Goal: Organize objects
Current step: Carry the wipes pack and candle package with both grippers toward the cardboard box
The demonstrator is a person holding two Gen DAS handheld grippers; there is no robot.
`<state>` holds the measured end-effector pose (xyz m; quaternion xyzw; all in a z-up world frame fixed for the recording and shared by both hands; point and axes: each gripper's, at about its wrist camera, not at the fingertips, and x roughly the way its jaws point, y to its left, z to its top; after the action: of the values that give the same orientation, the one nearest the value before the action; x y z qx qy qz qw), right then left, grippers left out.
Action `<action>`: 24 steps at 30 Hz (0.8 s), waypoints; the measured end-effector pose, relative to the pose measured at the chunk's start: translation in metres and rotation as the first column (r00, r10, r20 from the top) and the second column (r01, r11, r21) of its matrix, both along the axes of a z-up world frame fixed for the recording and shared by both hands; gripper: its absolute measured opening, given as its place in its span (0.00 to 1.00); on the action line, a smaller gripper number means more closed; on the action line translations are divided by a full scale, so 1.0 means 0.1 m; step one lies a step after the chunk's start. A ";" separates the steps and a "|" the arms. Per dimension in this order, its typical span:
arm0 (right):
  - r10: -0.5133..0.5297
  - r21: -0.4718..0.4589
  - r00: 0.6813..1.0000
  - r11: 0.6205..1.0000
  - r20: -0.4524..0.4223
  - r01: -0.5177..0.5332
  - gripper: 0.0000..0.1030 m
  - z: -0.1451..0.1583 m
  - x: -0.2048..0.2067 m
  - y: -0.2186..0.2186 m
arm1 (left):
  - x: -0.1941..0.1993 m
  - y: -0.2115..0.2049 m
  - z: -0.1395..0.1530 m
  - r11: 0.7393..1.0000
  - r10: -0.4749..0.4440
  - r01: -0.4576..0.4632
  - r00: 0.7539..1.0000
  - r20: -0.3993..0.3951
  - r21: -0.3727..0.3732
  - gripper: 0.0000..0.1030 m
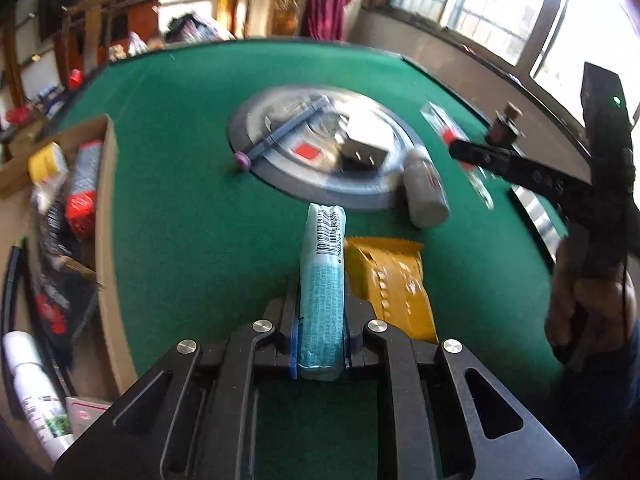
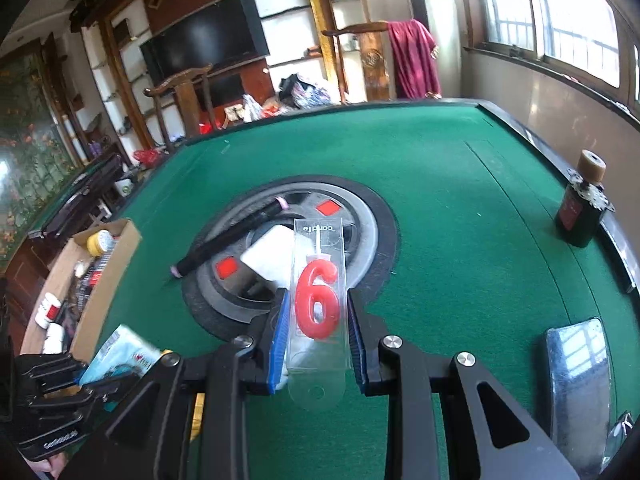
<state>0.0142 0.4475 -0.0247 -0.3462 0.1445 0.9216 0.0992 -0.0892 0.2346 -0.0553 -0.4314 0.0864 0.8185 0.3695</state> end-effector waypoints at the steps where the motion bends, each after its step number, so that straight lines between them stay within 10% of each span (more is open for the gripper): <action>1: 0.008 -0.003 1.000 1.000 -0.011 -0.008 0.26 0.01 0.01 -0.02 | 0.01 -0.02 0.04 1.000 0.013 -0.013 1.000 -0.027 0.015 0.13; 24: 0.191 0.014 0.978 0.982 -0.087 -0.191 0.26 0.10 0.08 -0.84 | 0.08 -0.18 0.29 0.984 0.178 -0.164 0.947 -0.266 0.076 0.14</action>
<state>0.0221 0.3635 -0.0147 -0.3175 0.1124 0.9416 0.0049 -0.0808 0.2164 -0.0260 -0.3110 0.0767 0.9008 0.2931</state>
